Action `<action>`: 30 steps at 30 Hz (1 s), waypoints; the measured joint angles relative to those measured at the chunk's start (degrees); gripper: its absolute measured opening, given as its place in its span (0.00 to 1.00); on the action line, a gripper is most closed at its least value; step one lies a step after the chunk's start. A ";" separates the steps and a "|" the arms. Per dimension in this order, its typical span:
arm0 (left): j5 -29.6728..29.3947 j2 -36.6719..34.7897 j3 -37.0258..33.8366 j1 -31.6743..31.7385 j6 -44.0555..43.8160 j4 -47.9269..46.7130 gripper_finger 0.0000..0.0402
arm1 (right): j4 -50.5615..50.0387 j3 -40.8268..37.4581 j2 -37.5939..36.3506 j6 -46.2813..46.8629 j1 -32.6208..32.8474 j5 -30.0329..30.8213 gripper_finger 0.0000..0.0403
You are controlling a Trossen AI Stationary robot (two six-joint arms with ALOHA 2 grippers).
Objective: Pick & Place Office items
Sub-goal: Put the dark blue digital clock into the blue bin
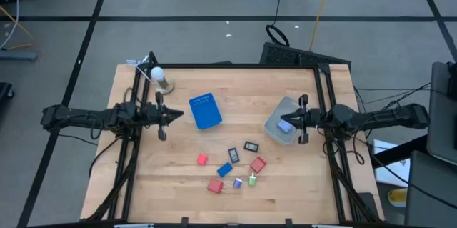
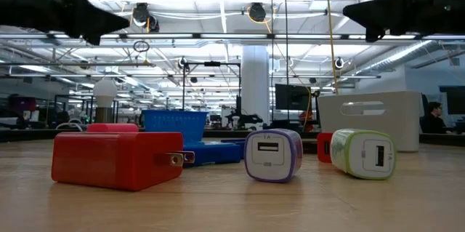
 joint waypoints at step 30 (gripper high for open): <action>2.55 0.89 0.02 6.46 -11.22 5.66 0.06 | 2.54 -3.30 -0.99 9.05 -4.36 -8.54 0.00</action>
